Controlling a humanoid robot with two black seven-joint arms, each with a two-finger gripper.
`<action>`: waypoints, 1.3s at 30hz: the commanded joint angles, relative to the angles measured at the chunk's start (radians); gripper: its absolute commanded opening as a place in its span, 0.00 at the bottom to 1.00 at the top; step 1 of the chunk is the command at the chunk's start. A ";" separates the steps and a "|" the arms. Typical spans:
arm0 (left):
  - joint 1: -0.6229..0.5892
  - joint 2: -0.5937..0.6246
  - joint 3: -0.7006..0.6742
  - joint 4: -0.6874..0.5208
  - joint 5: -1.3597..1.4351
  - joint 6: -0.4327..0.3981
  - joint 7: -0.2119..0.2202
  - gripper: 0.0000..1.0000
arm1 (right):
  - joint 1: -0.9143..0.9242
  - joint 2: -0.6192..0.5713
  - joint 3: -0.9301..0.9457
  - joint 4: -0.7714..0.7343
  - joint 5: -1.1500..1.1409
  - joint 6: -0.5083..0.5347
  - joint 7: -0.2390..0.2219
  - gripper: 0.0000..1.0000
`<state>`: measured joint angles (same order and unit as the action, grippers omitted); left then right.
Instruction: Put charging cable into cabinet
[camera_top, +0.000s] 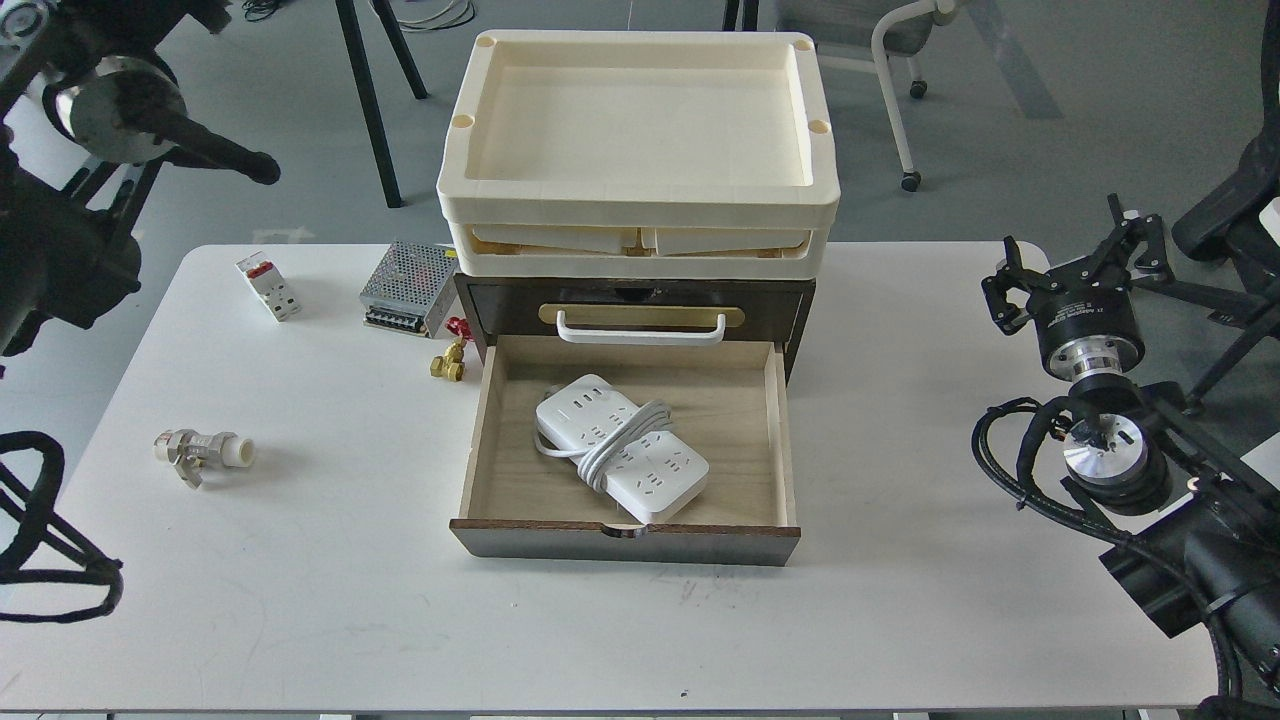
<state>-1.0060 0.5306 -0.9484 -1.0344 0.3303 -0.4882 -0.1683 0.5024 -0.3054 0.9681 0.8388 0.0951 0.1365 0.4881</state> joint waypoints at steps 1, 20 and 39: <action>0.041 0.043 -0.004 0.089 -0.229 0.000 -0.005 1.00 | 0.004 0.000 0.000 -0.003 0.000 0.000 -0.009 1.00; 0.237 -0.040 -0.007 0.642 -0.390 0.000 0.001 1.00 | 0.015 0.000 0.014 -0.024 0.006 -0.024 -0.014 1.00; 0.241 -0.080 0.016 0.634 -0.465 0.000 0.015 1.00 | 0.024 0.003 0.021 -0.030 0.018 -0.038 -0.080 1.00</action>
<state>-0.7673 0.4608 -0.9329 -0.4005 -0.1355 -0.4887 -0.1566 0.5258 -0.3024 0.9905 0.8122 0.1136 0.0979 0.4092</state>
